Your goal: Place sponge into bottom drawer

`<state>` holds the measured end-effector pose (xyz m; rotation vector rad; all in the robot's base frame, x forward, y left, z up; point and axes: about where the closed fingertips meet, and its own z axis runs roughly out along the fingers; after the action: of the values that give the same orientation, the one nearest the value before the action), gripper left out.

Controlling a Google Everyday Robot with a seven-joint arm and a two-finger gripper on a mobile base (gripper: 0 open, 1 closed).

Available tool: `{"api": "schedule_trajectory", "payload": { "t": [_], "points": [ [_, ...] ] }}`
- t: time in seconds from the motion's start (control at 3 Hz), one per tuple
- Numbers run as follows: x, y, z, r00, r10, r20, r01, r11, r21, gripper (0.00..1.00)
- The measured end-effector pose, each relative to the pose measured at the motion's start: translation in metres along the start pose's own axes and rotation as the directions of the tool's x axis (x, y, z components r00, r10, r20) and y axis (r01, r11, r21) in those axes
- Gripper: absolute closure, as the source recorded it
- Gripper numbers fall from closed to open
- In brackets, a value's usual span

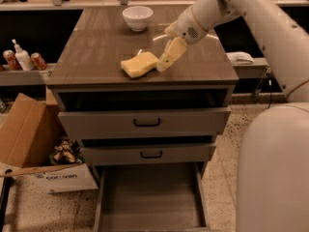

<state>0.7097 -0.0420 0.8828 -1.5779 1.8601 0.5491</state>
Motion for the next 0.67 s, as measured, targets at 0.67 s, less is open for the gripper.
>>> {"api": "schedule_trajectory", "payload": {
  "t": [0.67],
  "points": [
    [-0.010,0.001,0.057,1.000,0.000,0.014,0.000,0.9987,-0.051,0.00]
  ]
}}
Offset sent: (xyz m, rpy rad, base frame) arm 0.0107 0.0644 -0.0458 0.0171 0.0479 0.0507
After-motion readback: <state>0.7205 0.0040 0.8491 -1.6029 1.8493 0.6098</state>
